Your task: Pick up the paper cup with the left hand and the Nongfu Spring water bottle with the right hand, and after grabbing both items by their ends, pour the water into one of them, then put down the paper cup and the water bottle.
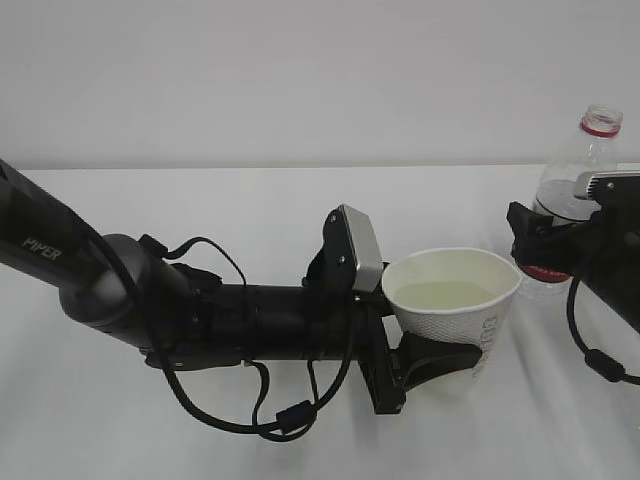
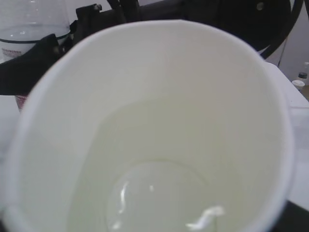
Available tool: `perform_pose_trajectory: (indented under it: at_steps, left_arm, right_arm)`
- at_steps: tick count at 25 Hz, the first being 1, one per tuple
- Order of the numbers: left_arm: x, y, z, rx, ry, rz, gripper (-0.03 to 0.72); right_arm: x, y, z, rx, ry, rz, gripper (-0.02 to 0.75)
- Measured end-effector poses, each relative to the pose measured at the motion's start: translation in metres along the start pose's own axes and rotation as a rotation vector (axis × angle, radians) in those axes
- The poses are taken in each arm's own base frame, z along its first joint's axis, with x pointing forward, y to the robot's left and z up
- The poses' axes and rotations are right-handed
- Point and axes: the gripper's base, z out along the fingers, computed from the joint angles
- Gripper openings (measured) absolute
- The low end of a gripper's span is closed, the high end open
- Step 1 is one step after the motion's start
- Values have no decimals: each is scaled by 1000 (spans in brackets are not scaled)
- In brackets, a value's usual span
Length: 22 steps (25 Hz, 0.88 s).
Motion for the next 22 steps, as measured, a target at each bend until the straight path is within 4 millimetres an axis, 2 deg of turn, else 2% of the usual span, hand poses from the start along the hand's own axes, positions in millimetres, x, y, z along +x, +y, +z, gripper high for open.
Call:
perform_pose_trajectory:
  at_steps: [10,16,22]
  left_arm:
    - [0,0,0,0,0,0,491]
    - [0,0,0,0,0,0,491]
    - [-1,2,0,-19,-8,-11,491]
  right_arm:
    - [5,1,-6,-3,23,-3,643]
    - [-3,1,-19,-4,12,-12,643]
    - [0,2,-30,-4,32,-27,643]
